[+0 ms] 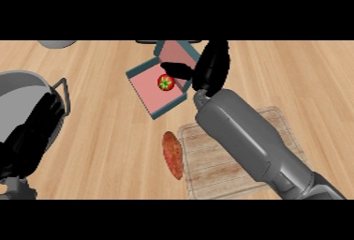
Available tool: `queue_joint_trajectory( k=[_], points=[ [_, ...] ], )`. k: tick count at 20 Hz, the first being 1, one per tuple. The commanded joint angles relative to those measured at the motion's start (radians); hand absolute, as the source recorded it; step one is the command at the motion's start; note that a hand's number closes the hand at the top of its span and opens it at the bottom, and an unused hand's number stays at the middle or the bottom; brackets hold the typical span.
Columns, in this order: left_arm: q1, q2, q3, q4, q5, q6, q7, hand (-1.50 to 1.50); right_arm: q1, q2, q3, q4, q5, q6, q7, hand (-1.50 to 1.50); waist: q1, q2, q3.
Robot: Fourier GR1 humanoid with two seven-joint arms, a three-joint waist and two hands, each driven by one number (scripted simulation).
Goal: Pick the tomato from the cutting board and place it in the cardboard box
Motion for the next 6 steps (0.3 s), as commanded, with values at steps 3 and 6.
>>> queue_joint_trajectory(
  k=[3,6],
  points=[
    [0.001,0.023,0.024,0.029,0.029,-0.047,-0.018,0.0,0.177,-0.063,-0.007,-0.289,0.114,0.076,0.082,-1.5,-0.001,0.002,0.0],
    [0.072,-0.042,-0.034,-0.074,-0.023,0.012,0.009,0.0,0.247,-0.119,-0.033,-0.343,0.087,0.132,0.03,-1.5,0.008,0.003,0.0]
  ],
)
